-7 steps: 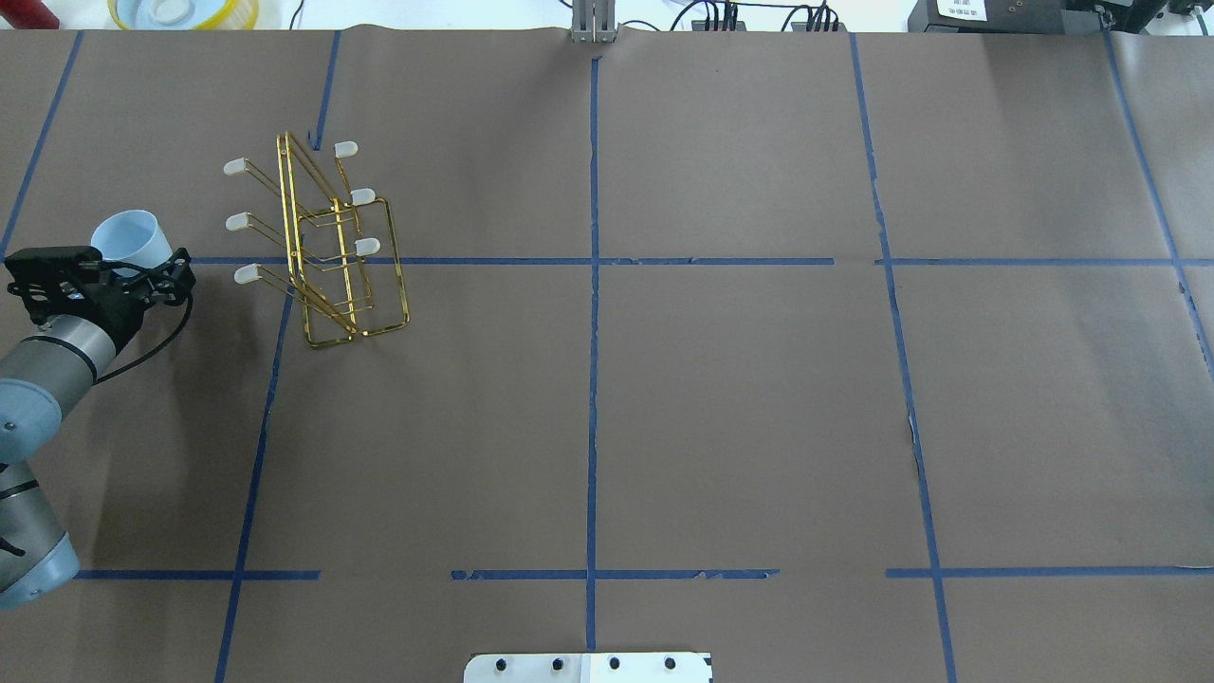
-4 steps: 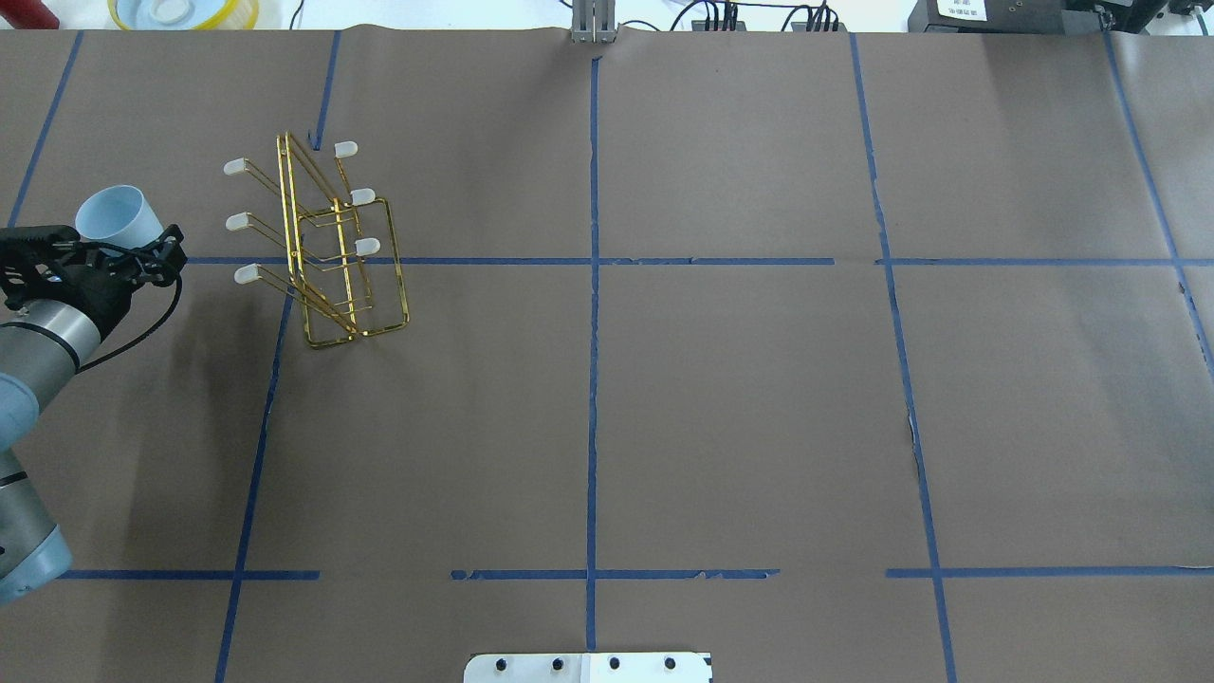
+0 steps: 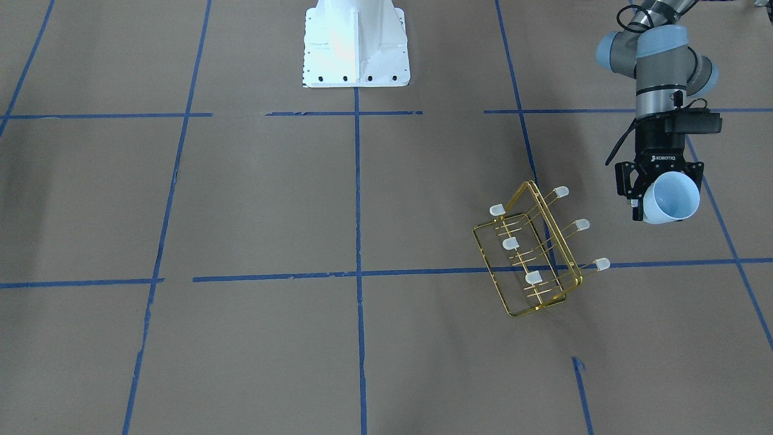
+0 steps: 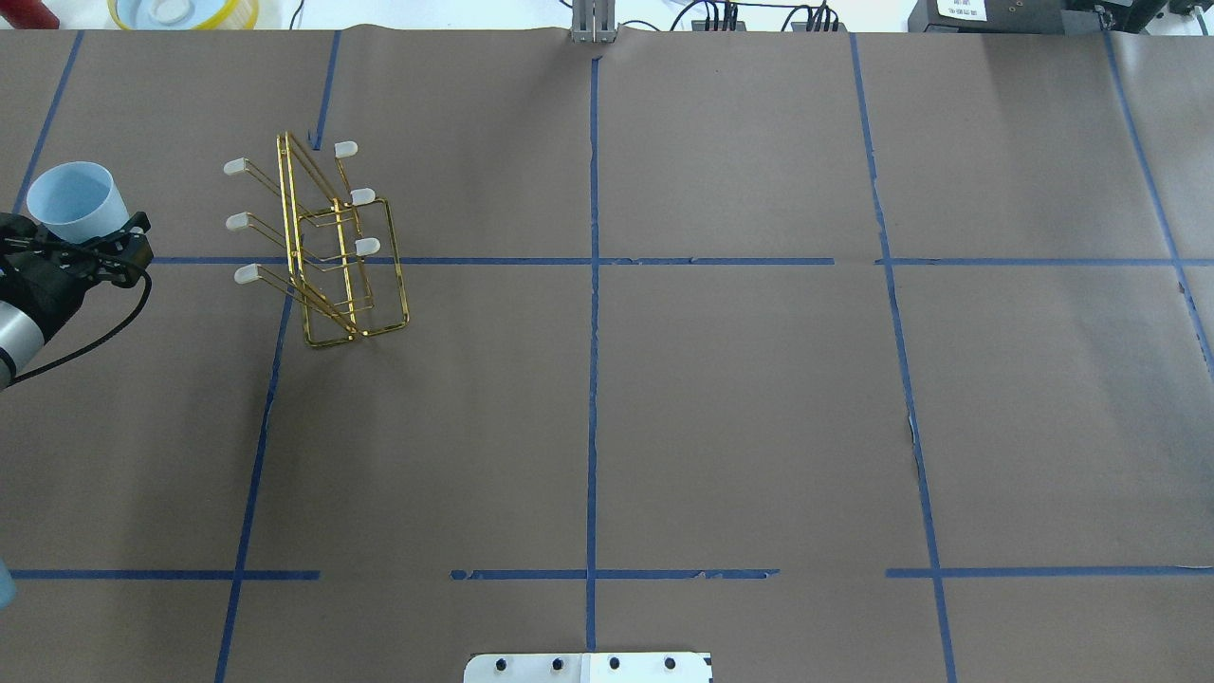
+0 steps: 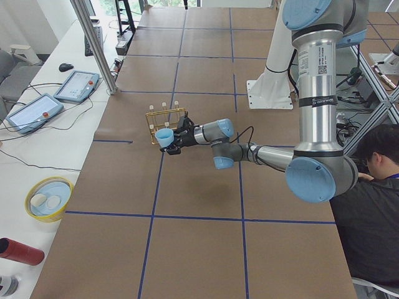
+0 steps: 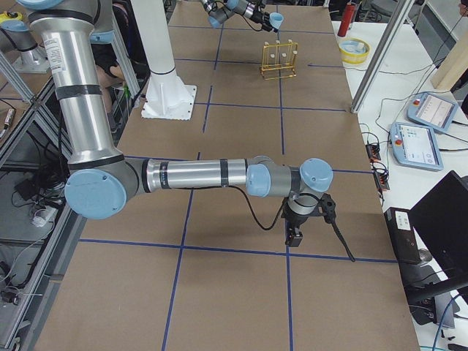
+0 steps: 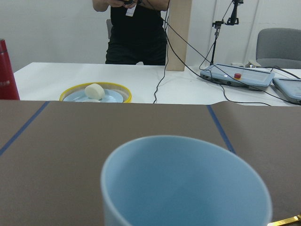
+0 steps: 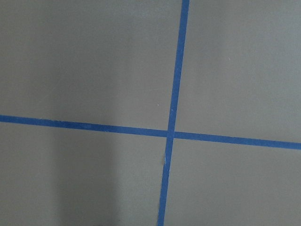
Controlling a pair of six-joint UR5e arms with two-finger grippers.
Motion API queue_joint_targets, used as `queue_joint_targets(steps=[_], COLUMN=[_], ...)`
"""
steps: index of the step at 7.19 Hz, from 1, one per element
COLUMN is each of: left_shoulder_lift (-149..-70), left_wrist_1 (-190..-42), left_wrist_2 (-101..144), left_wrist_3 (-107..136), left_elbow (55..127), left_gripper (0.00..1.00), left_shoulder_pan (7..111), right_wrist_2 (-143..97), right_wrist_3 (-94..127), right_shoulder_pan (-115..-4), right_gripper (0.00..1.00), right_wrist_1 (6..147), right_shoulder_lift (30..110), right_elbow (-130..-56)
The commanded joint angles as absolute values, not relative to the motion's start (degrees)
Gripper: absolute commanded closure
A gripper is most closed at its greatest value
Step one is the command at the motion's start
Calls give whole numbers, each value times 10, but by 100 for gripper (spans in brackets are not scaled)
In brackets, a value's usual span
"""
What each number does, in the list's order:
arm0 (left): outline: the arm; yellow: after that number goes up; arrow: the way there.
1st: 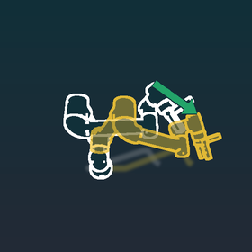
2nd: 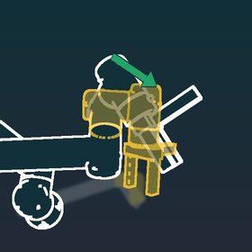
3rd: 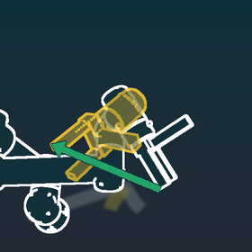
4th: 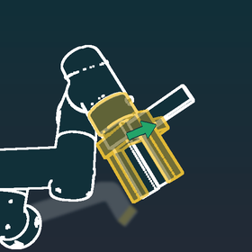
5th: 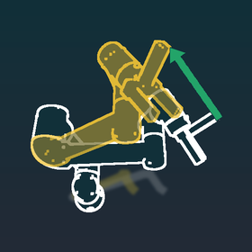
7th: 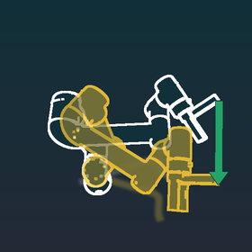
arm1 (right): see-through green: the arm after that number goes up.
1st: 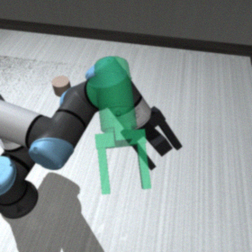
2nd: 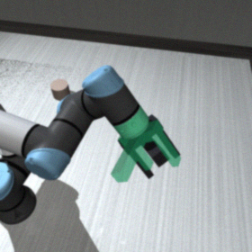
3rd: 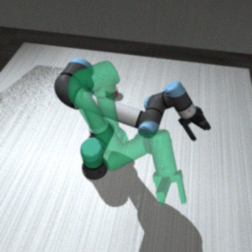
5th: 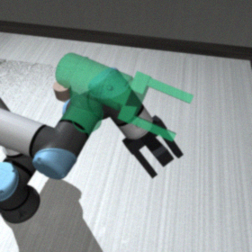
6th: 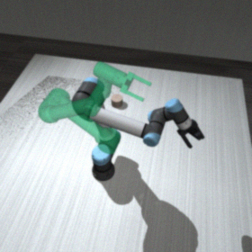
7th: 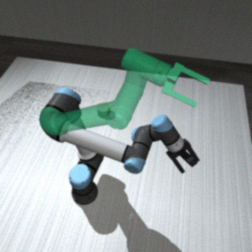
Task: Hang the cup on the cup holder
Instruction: 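Lift the cup and tilt it sideways with the left gripper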
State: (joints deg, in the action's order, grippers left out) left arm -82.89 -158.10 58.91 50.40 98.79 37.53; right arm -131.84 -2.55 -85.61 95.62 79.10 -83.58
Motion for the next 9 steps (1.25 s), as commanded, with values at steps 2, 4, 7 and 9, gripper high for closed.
queue_joint_targets(steps=[2,4,7,9], left_shoulder_lift=[-821,-819,-817,-816], left_wrist_1=[-1447,-1312,-1217,-1209], left_wrist_2=[586,521,384,284], left_wrist_3=[366,319,81,-80], left_elbow=[1084,1134,1179,1184], left_gripper=[100,100,100,100], left_shoulder_pan=[373,343,309,281], right_wrist_2=[-1318,-1318,-1318,-1318], right_wrist_3=[-25,-25,-25,-25], right_shoulder_pan=[-856,-855,-856,-856], right_gripper=[0,0,0,0], right_wrist_1=[956,956,956,956], right_shoulder_lift=[791,791,791,791], right_elbow=[-836,-836,-836,-836])
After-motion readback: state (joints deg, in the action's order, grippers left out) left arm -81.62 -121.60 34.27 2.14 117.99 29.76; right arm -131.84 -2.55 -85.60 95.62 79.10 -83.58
